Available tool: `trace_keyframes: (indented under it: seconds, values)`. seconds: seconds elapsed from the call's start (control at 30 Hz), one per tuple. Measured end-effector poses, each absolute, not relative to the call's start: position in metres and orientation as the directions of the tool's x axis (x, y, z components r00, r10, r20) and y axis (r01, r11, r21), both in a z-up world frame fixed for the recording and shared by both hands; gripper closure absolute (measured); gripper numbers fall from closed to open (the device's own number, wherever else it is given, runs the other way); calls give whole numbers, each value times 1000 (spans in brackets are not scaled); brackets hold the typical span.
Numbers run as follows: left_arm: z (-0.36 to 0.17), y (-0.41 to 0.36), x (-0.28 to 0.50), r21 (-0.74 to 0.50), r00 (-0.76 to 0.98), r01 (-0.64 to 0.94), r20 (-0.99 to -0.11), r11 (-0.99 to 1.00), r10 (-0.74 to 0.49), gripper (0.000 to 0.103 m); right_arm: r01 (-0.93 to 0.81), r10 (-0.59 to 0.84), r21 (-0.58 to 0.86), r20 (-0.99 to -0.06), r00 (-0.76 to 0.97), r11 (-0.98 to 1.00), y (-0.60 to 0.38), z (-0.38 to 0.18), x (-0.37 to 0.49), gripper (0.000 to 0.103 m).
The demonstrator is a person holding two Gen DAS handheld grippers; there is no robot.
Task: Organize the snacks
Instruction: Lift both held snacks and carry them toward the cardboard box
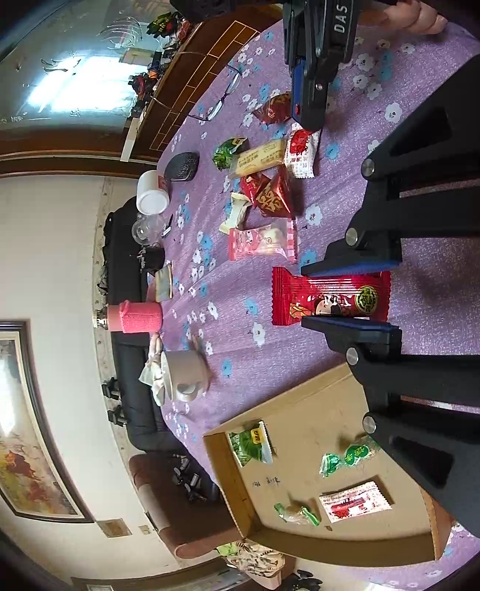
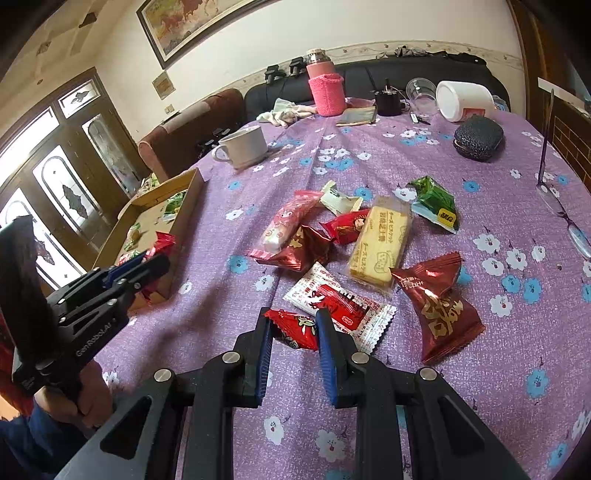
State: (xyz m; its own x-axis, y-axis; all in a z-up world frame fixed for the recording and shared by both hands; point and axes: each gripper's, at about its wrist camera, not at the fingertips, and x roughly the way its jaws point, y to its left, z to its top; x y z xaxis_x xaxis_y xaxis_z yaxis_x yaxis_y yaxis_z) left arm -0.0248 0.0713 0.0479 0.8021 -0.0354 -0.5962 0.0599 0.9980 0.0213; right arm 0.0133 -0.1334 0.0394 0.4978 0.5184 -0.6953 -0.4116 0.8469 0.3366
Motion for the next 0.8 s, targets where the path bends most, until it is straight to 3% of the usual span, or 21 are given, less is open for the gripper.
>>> trace_keyframes:
  seconds: [0.3,0.5,0.8]
  values:
    - [55,81,-31,-29,821,51,-568,998,-59,84,-387,530,377,-713,459,841,-123,39,15,78]
    - [61,108,-31,-129,817,15,-570,992,-86,84,-422,542,371,-727,423,827,-89,46,9,78]
    - [69,199,-37,-211,814,-182,-581,960,26,84,-531,593,357,-709,381,768,-8,71,17,77]
